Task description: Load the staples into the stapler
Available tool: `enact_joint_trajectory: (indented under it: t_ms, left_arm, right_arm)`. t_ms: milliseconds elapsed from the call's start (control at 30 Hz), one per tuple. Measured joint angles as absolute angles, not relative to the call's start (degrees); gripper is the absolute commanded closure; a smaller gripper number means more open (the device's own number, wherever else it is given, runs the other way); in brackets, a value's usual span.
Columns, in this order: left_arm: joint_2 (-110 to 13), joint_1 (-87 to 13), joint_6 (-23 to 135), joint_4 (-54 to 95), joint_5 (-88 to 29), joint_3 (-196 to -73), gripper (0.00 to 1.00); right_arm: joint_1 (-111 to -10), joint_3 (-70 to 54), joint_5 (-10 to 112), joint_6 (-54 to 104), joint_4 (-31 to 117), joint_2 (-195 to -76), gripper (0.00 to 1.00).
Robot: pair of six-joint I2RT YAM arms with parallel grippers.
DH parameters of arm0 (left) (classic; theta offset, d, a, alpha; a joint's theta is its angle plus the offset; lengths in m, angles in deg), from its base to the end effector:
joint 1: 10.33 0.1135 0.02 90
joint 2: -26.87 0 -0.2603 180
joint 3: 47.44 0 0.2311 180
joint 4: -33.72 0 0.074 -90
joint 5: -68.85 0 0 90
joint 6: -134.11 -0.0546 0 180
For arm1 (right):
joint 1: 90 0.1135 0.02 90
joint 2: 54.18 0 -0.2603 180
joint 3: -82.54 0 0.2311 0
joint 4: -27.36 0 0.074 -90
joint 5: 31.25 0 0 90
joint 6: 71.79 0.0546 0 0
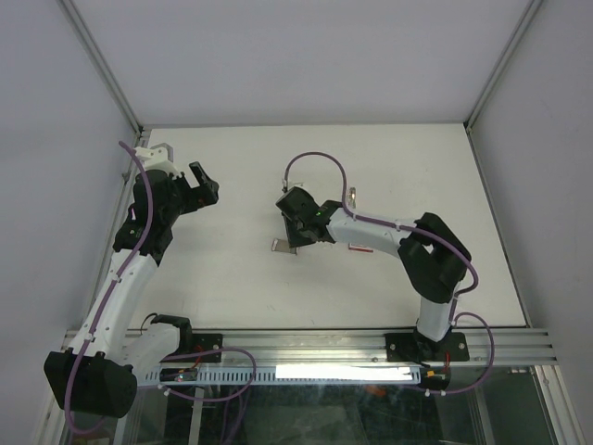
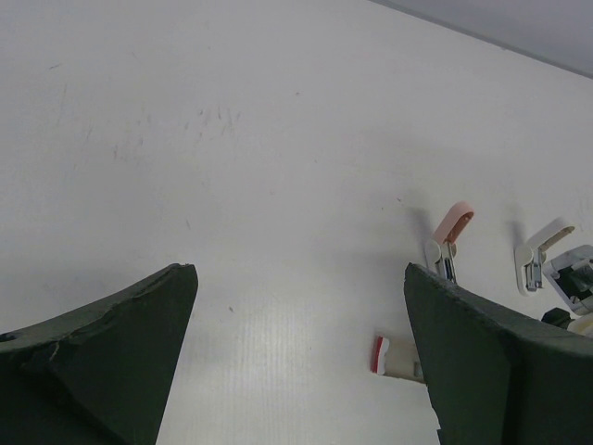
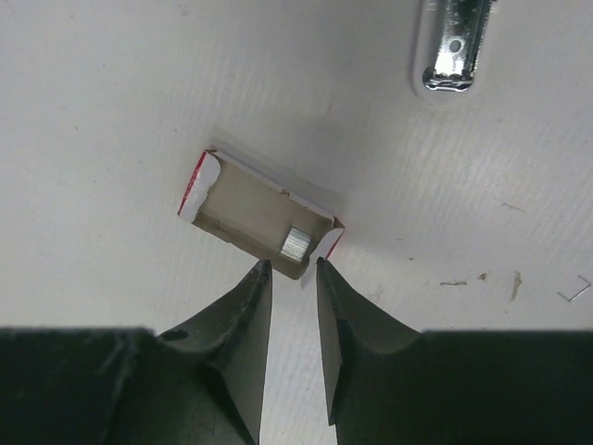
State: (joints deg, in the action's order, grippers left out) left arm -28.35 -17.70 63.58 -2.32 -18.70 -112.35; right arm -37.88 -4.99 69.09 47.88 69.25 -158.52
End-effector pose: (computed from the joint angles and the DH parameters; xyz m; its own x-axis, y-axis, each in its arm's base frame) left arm 0.2130 -0.0252 0.3091 -0.4451 -0.2782 -0.8512 -0.0617 0.9578 -0.2808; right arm 0.2362 0.2876 0.1897 -0.8119 -0.2506 -0.5273 -0.3652 0.9226 0.1239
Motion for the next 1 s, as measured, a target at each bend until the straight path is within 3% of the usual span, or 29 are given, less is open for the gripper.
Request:
enact_joint_trajectory:
  t_ms: [1000]
  left_arm:
    - [-28.35,-17.7,63.6,-2.3,-19.75,-112.35,0.01]
  right_arm:
    - [-35.1,-11.35,72.92,49.71,75.77,-165.51,0.74]
